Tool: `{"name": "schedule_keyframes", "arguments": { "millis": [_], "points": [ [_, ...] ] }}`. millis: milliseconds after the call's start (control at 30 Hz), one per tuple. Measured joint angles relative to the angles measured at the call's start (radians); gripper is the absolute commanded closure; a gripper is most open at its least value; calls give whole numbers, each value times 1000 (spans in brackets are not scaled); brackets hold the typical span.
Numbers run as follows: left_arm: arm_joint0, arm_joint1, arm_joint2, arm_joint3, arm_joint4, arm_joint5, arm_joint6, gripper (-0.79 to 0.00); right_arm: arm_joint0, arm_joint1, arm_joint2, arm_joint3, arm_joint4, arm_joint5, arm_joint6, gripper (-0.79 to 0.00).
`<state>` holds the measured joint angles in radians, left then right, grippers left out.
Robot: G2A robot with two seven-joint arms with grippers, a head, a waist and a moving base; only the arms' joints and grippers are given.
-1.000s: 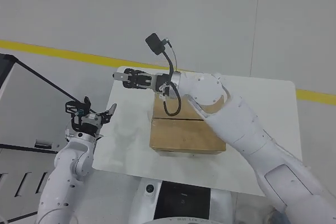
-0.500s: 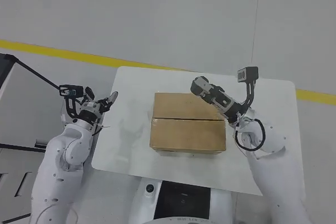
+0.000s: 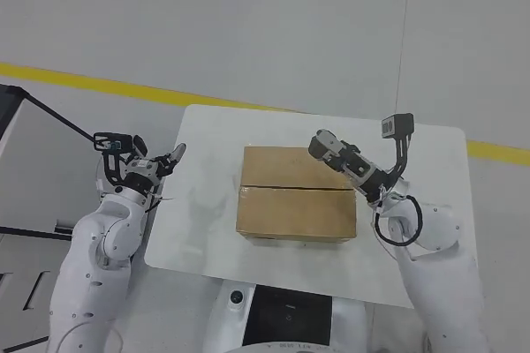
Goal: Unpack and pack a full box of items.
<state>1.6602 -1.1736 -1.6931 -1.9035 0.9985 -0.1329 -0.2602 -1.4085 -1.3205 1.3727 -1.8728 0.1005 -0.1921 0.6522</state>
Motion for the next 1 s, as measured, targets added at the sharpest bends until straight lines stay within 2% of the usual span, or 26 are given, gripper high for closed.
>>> {"name": "schedule_keyframes", "arguments": {
  "millis": [67,167,300,500,633,900,1000],
  "points": [
    [-4,2,8,1,36,2,-21,-785,-4,-2,1,-3,37,11,-24,-785],
    [-24,-4,23,14,92,75,-29,-785,-14,0,28,-10,79,10,-80,-785],
    [-96,-10,71,54,-12,139,-128,-785,-63,5,75,-32,23,-17,-147,-785],
    [-213,-24,176,155,-2,197,-113,-785,-194,12,142,-48,53,-88,-206,-785],
    [-210,-25,211,157,29,176,-110,-785,-283,12,144,-43,110,-129,-209,-785],
    [-210,-25,209,159,25,176,-112,-785,-281,12,144,-43,110,-128,-208,-785],
    [-233,-29,200,194,-48,181,-130,-785,-285,11,145,-34,128,-110,-219,-785]
  ]
}}
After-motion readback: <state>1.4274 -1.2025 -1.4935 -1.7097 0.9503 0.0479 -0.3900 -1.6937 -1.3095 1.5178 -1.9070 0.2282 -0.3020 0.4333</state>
